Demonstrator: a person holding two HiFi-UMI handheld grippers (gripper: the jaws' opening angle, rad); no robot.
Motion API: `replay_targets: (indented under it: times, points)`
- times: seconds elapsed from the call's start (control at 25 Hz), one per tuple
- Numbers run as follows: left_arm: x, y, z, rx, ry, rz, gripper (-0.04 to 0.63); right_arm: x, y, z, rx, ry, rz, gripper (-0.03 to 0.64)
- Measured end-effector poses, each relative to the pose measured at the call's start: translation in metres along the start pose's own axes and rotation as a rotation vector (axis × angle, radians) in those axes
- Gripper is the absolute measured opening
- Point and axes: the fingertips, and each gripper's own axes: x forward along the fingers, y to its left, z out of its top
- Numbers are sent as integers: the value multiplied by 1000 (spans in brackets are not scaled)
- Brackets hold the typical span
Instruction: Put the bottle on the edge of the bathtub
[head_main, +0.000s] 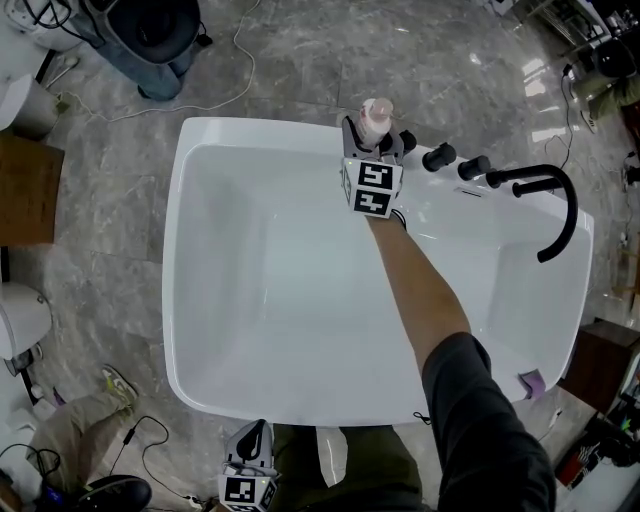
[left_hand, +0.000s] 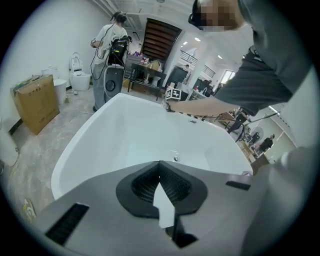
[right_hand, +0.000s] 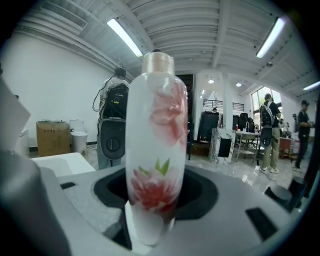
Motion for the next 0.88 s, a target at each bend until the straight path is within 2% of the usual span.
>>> replay_targets:
  times: [0.24,0.4,0.72,0.88]
  points:
    - [4,0,-3,3,-16,-25,-1,4,-2,0,24,-16,-21,224]
    - [8,-3,-2,-22,-35,-36,-2,4,-4,-1,37,-8,-38,225]
    - [5,-2,-1,13,17,-24,-2,4,-2,-1,16,7,-8,232]
    - [7,-4,5,4,-38,-39,-2,0,-1,1,10,2,7,238]
